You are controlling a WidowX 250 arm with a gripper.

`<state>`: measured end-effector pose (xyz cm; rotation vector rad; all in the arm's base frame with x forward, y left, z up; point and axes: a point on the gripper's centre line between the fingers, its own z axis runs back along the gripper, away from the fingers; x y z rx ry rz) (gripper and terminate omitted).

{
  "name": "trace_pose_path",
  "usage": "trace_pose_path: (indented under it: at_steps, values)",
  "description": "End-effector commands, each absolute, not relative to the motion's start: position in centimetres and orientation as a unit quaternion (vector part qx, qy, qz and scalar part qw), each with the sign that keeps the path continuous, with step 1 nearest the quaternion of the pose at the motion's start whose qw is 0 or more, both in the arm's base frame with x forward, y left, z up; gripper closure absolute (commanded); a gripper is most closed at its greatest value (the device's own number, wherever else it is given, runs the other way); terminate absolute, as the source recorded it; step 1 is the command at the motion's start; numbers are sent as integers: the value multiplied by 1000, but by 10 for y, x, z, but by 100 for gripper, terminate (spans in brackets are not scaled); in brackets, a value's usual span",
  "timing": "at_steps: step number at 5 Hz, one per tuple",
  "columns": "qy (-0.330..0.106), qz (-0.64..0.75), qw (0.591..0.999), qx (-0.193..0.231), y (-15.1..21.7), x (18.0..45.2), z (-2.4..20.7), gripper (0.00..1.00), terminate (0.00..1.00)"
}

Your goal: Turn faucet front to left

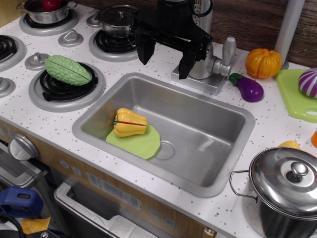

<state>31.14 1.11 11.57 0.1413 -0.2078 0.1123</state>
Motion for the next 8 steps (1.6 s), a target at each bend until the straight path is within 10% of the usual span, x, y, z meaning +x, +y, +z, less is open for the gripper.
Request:
trace_pose_path:
  at_steps: [1,7,8]
  values:
    - [-104,56,991,70,11,311,116,0,0]
    - [-252,54,963,83,42,392,135,0,0]
    - [-262,42,961,80,56,402,135,100,0]
